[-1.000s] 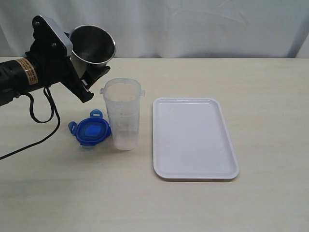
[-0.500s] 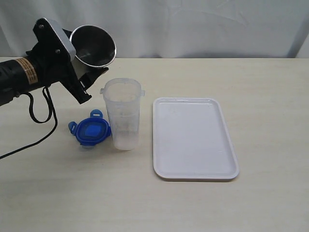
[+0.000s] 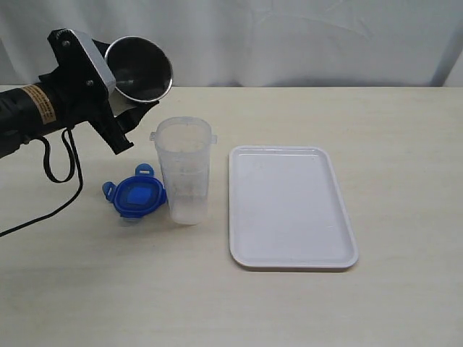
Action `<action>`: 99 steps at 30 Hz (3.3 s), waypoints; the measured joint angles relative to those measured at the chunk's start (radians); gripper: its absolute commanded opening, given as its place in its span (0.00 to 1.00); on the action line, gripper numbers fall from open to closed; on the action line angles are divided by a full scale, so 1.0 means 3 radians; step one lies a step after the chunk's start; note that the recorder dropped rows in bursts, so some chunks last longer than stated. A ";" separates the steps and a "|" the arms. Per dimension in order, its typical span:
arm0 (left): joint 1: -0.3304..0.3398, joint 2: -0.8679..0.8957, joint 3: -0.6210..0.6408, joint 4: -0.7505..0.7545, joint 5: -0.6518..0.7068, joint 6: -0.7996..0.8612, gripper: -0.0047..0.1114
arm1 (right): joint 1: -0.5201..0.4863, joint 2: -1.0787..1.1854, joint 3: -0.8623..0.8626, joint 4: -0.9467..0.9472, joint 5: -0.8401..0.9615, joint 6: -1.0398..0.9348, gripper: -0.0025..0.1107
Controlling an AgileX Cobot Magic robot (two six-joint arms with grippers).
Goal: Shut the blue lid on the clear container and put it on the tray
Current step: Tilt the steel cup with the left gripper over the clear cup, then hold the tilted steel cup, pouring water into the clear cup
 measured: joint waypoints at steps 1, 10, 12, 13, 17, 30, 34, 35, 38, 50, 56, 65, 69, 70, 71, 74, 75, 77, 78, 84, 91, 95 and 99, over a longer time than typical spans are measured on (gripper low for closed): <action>0.0000 0.0000 0.0000 -0.0017 0.0000 0.0034 0.04 | 0.0000 0.0000 0.0000 0.0000 0.0000 0.0000 0.06; 0.0000 0.0000 0.0000 -0.0046 0.0000 0.0169 0.04 | 0.0000 0.0000 0.0000 0.0000 0.0000 0.0000 0.06; 0.0000 0.0000 0.0000 -0.0046 0.0000 0.0182 0.04 | 0.0000 0.0000 0.0000 0.0000 0.0000 0.0000 0.06; 0.0000 0.0000 0.0000 -0.0046 0.0000 0.0182 0.04 | 0.0000 0.0000 0.0000 0.0000 0.0000 0.0000 0.06; 0.0000 0.0000 0.0000 -0.0046 0.0000 0.0224 0.04 | 0.0000 0.0000 0.0000 0.0000 0.0000 0.0000 0.06; 0.0000 0.0000 0.0000 -0.0046 0.0000 0.0334 0.04 | 0.0000 0.0000 0.0000 0.0000 0.0000 0.0000 0.06; 0.0000 0.0000 0.0000 -0.0046 0.0006 0.0334 0.04 | 0.0000 0.0000 0.0000 0.0000 0.0000 0.0000 0.06; 0.0000 0.0000 0.0000 -0.0046 0.0006 0.0334 0.04 | 0.0000 0.0000 0.0000 0.0000 0.0000 0.0000 0.06; 0.0000 0.0000 0.0000 -0.0046 0.0006 0.0359 0.04 | 0.0000 0.0000 0.0000 0.0000 0.0000 0.0000 0.06; 0.0000 0.0000 0.0000 -0.0040 0.0006 0.0551 0.04 | 0.0000 0.0000 0.0000 0.0000 0.0000 0.0000 0.06; 0.0000 0.0000 0.0000 -0.0040 0.0006 0.0620 0.04 | 0.0000 0.0000 0.0000 0.0000 0.0000 0.0000 0.06; 0.0000 0.0000 0.0000 -0.0040 0.0006 0.0687 0.04 | 0.0000 0.0000 0.0000 0.0000 0.0000 0.0000 0.06; 0.0000 0.0000 0.0000 -0.0040 0.0006 0.0748 0.04 | 0.0000 0.0000 0.0000 0.0000 0.0000 0.0000 0.06; 0.0000 0.0000 0.0000 -0.0040 0.0006 0.0764 0.04 | 0.0000 0.0000 0.0000 0.0000 0.0000 0.0000 0.06; 0.0000 0.0000 0.0000 -0.0040 0.0006 0.0772 0.04 | 0.0000 0.0000 0.0000 0.0000 0.0000 0.0000 0.06; 0.0000 0.0000 0.0000 -0.0040 0.0006 0.0785 0.04 | 0.0000 0.0000 0.0000 0.0000 0.0000 0.0000 0.06; 0.0000 0.0000 0.0000 -0.0040 0.0006 0.0785 0.04 | 0.0000 0.0000 0.0000 0.0000 0.0000 0.0000 0.06; 0.0000 0.0000 0.0000 -0.0040 0.0006 0.0785 0.04 | 0.0000 0.0000 0.0000 0.0000 0.0000 0.0000 0.06; 0.0000 0.0000 0.0000 -0.0040 0.0006 0.0785 0.04 | 0.0000 0.0000 0.0000 0.0000 0.0000 0.0000 0.06; 0.0000 0.0000 0.0000 -0.0040 0.0006 0.0847 0.04 | 0.0000 0.0000 0.0000 0.0000 0.0000 0.0000 0.06; 0.0000 0.0000 0.0000 -0.0040 0.0006 0.0882 0.04 | 0.0000 0.0000 0.0000 0.0000 0.0000 0.0000 0.06; 0.0000 0.0000 0.0000 -0.0040 0.0006 0.0882 0.04 | 0.0000 0.0000 0.0000 0.0000 0.0000 0.0000 0.06; 0.0000 0.0000 0.0000 -0.0040 0.0006 0.0783 0.04 | 0.0000 0.0000 0.0000 0.0000 0.0000 0.0000 0.06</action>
